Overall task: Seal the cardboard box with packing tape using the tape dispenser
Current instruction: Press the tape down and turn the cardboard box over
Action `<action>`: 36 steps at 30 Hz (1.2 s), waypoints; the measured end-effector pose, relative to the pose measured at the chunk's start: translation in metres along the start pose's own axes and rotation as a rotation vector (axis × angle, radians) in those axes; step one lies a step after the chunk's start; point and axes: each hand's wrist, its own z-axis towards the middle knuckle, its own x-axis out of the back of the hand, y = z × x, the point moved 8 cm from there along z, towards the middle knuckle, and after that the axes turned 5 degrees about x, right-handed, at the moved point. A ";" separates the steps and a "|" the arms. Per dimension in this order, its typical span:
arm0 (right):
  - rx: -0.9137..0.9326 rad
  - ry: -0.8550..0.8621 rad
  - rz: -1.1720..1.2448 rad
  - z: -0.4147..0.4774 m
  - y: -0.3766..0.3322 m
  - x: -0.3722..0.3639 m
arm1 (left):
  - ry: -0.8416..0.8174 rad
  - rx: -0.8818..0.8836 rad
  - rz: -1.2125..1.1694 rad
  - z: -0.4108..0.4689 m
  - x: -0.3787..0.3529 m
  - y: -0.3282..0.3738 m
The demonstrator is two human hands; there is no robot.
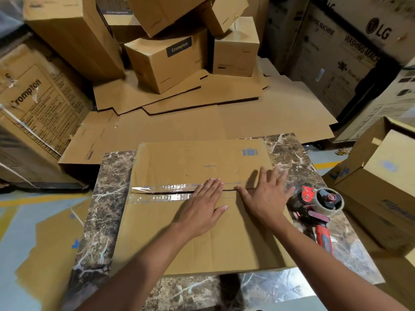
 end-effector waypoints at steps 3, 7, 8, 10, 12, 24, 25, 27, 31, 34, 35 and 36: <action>-0.122 -0.083 0.185 0.001 0.020 -0.005 | -0.025 0.044 -0.031 0.011 -0.012 0.015; -0.163 -0.040 0.347 0.006 0.035 -0.005 | -0.027 0.116 0.013 0.012 -0.028 0.018; -0.187 -0.035 0.384 0.008 0.043 -0.005 | -0.027 0.127 0.024 0.012 -0.029 0.018; -0.213 -0.070 0.427 0.013 0.056 -0.010 | -0.025 0.146 0.037 0.012 -0.031 0.017; -0.196 -0.108 0.462 0.016 0.062 -0.015 | -0.019 0.163 0.051 0.012 -0.033 0.018; -0.139 -0.084 0.498 0.015 0.060 -0.016 | -0.097 0.295 0.059 0.009 -0.037 0.030; -0.144 -0.091 0.503 0.015 0.060 -0.017 | -0.094 0.305 0.060 0.009 -0.036 0.030; -0.121 -0.095 0.496 0.013 0.057 -0.017 | -0.082 0.320 0.059 0.009 -0.036 0.031; -0.084 -0.092 0.504 0.014 0.055 -0.017 | -0.079 0.313 0.060 0.008 -0.034 0.031; -0.065 -0.085 0.495 0.015 0.056 -0.018 | -0.082 0.264 0.037 0.004 -0.029 0.028; -0.057 -0.082 0.485 0.015 0.056 -0.019 | -0.087 0.244 0.029 0.002 -0.027 0.026; -0.048 -0.078 0.478 0.015 0.057 -0.019 | -0.093 0.226 0.025 -0.001 -0.025 0.024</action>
